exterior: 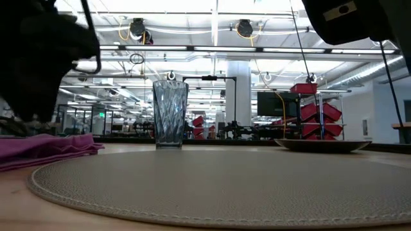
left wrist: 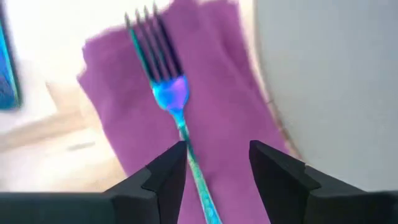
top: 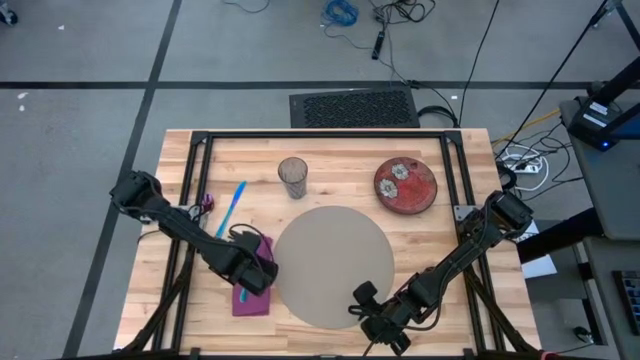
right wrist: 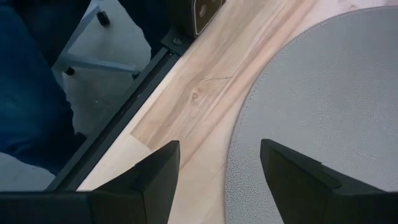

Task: Set table place
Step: Put the red plate on the gray placemat

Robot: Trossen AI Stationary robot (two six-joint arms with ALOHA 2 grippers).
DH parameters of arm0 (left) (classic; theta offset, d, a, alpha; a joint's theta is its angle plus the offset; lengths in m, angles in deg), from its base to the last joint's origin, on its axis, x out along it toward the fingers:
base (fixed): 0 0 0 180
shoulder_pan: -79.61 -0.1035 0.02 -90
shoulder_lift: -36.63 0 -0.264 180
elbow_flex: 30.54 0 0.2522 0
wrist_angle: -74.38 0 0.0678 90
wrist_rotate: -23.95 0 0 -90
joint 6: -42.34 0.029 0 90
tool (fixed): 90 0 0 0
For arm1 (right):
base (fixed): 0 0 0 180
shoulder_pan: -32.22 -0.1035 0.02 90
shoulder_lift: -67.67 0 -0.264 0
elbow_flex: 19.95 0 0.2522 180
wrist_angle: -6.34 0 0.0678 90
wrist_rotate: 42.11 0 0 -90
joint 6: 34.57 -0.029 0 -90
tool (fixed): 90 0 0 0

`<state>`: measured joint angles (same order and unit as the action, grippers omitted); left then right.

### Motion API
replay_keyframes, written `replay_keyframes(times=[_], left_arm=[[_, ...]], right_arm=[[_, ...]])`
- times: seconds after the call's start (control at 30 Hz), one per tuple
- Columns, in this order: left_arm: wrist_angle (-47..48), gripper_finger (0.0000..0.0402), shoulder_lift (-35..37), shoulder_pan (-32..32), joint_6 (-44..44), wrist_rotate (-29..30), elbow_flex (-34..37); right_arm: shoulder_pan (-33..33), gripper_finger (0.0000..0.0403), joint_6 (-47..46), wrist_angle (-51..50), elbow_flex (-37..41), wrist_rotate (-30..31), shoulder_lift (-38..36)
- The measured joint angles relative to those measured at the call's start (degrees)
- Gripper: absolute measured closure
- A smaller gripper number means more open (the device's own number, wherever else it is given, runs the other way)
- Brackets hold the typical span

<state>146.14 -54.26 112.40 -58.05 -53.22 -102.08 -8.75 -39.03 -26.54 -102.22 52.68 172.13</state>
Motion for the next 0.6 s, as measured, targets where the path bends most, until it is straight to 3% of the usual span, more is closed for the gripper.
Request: replay_keyframes(times=[0.2,0.3,0.43,0.6], left_arm=[[-0.52,0.024,0.0,0.0,5.91,9.92,-4.89],[-4.65,0.024,0.04,0.0,13.23,17.1,-7.29],[-16.2,0.024,0.09,0.35,28.12,26.51,-9.23],[-31.46,0.024,0.11,0.63,45.76,32.06,-9.45]], right_arm=[[0.06,0.0191,-0.17,-0.03,0.0,1.68,0.0],[0.38,0.0191,0.1,-1.18,0.0,3.82,-0.46],[1.27,0.0191,-0.46,-4.19,0.0,7.87,-2.99],[2.46,0.0191,-1.86,-13.38,0.0,15.83,-7.91]])
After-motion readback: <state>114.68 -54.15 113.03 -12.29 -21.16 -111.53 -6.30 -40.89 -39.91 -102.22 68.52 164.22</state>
